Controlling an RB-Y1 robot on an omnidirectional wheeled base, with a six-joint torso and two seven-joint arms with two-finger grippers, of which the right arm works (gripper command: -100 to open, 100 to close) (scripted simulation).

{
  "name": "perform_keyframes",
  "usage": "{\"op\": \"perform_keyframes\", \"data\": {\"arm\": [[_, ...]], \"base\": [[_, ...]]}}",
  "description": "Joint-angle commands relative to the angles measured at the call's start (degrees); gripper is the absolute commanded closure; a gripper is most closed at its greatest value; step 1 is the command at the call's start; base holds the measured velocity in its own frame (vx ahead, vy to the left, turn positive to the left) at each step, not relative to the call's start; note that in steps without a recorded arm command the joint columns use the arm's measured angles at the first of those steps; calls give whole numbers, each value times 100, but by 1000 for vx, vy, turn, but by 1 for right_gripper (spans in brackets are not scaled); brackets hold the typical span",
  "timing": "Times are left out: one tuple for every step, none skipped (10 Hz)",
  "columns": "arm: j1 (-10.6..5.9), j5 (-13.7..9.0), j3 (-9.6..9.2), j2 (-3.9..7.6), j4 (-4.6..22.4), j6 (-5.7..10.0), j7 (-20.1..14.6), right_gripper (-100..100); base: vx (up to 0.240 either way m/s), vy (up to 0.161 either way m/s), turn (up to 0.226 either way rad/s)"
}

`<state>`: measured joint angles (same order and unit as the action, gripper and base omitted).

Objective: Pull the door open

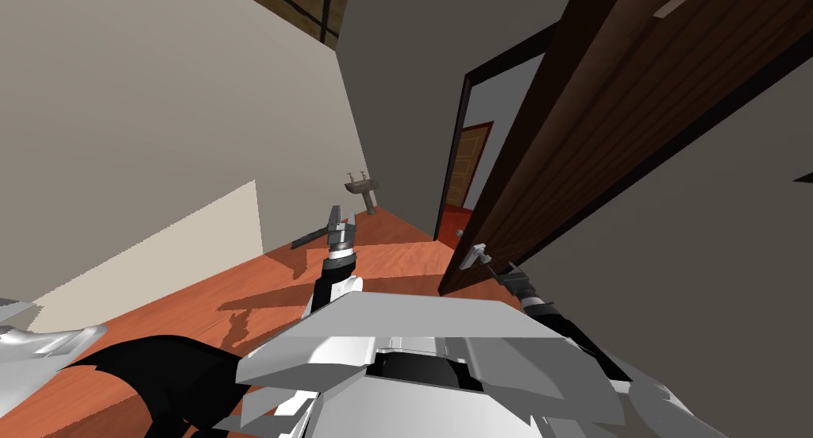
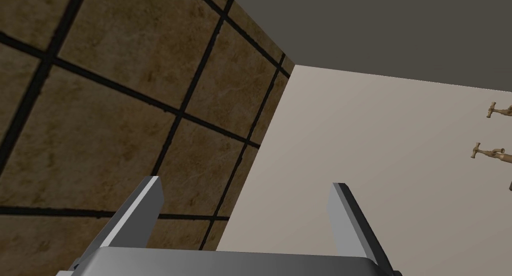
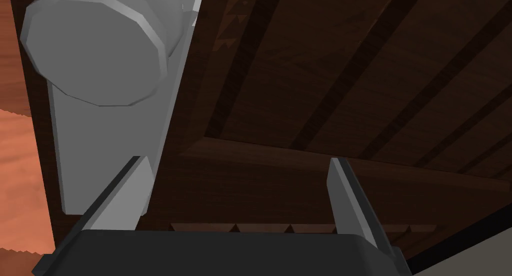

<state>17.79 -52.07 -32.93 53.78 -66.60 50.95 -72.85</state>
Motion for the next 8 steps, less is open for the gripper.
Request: {"op": "perform_keyframes", "data": {"arm": [[76,-7,-87,67,-88,203,-144,-100],[166,-4,-250,182,-180,418,-355,-100],[166,-4,-250,182,-180,460,-355,-100],[258,-1,-418,300,-274,704,-573,-100],[258,-1,-418,300,-274,742,-573,-100],[350,2,-587,419,-369,950,-793,-100],[350,2,-587,419,-369,1032,-793,-100],[442,6,-754,536,-462,1229,-1010,-100]], "base": [[-27,-25,15],[-25,-30,31],[-23,-23,13],[-30,-25,25],[-23,-19,15],[-26,-17,33],[-20,-15,12],[-23,-19,31]]}}
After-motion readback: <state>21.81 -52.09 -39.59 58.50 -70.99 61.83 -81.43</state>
